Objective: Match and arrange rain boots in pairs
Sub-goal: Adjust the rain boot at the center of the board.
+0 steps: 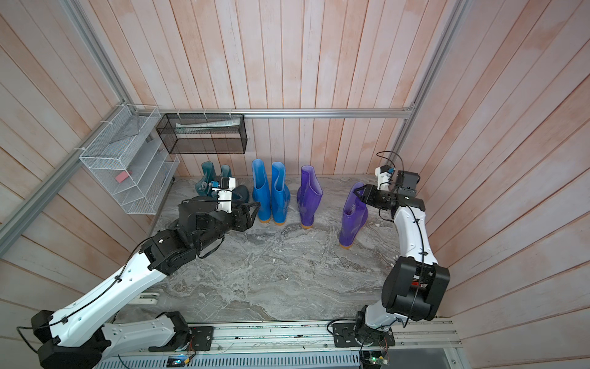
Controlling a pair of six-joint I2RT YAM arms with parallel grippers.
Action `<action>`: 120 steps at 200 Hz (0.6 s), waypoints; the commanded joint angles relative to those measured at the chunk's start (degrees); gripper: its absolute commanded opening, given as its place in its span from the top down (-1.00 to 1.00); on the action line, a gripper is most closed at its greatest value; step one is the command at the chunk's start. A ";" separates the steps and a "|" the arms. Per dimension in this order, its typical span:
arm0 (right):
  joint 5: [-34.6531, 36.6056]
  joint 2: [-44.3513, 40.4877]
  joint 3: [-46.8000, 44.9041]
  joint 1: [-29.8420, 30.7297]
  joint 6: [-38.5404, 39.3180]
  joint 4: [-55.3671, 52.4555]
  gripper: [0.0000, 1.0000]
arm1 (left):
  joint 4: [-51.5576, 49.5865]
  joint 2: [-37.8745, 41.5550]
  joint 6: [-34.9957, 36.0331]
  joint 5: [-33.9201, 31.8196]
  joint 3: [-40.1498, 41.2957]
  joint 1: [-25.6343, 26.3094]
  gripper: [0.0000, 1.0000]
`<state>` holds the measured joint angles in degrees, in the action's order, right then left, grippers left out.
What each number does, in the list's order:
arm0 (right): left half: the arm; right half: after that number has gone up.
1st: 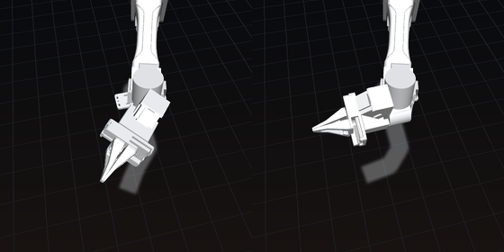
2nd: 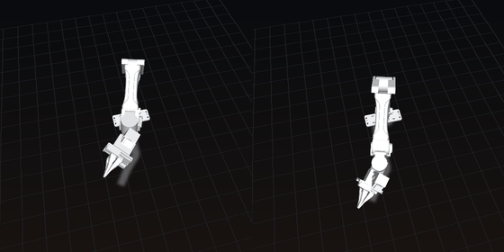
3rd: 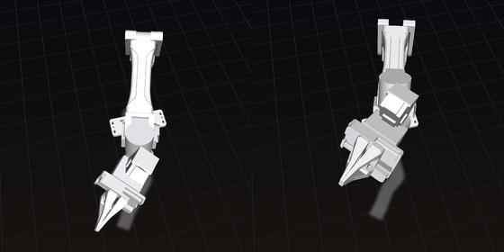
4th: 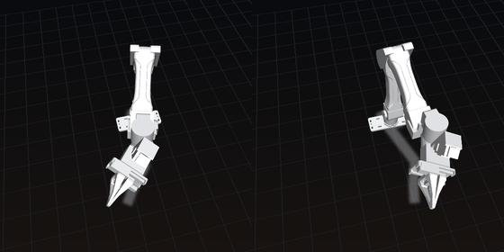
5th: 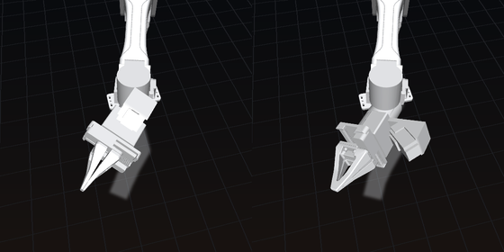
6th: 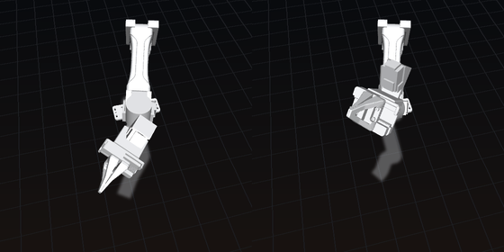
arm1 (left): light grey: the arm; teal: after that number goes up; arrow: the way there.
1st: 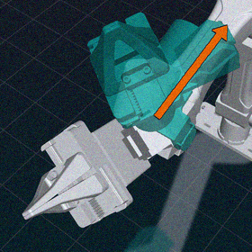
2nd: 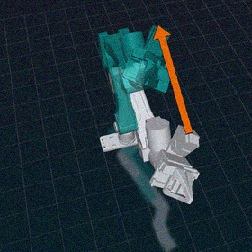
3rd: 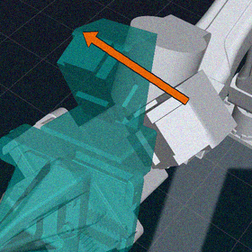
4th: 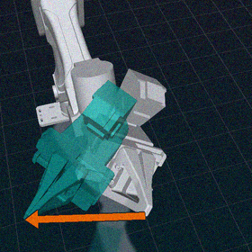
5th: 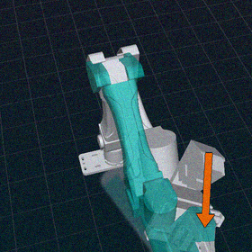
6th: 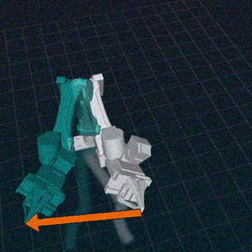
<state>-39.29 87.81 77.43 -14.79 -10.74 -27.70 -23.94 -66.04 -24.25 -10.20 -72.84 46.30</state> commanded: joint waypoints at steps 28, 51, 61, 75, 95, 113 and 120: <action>4.83 -2.37 1.54 0.04 -0.05 -4.76 -0.12 | 2.10 -2.25 1.52 2.80 -0.27 1.59 -0.29; 6.31 -3.04 2.15 0.04 -0.40 -5.49 -0.25 | 2.41 -2.50 1.66 2.84 -0.20 1.78 -0.28; 6.79 -3.30 2.57 0.10 -0.57 -5.93 -0.29 | 2.43 -2.46 1.74 2.77 -0.20 1.82 -0.28; 7.56 -3.60 3.13 0.09 -0.85 -6.51 -0.34 | 2.41 -2.50 1.90 2.59 -0.24 1.78 -0.28; 9.16 -4.13 4.02 0.05 -1.20 -7.55 -0.40 | 2.31 -2.25 1.97 2.38 -0.04 1.77 -0.28; 10.67 -4.87 4.94 0.07 -1.47 -8.41 -0.46 | 2.31 -2.10 2.00 2.33 0.06 1.77 -0.28; 11.28 -5.23 5.25 -0.02 -1.56 -8.82 -0.49 | 2.32 -2.07 2.02 2.36 0.11 1.78 -0.29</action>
<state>-30.98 85.03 80.12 -14.76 -11.86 -34.11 -22.65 -68.53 -23.31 -7.90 -72.84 47.81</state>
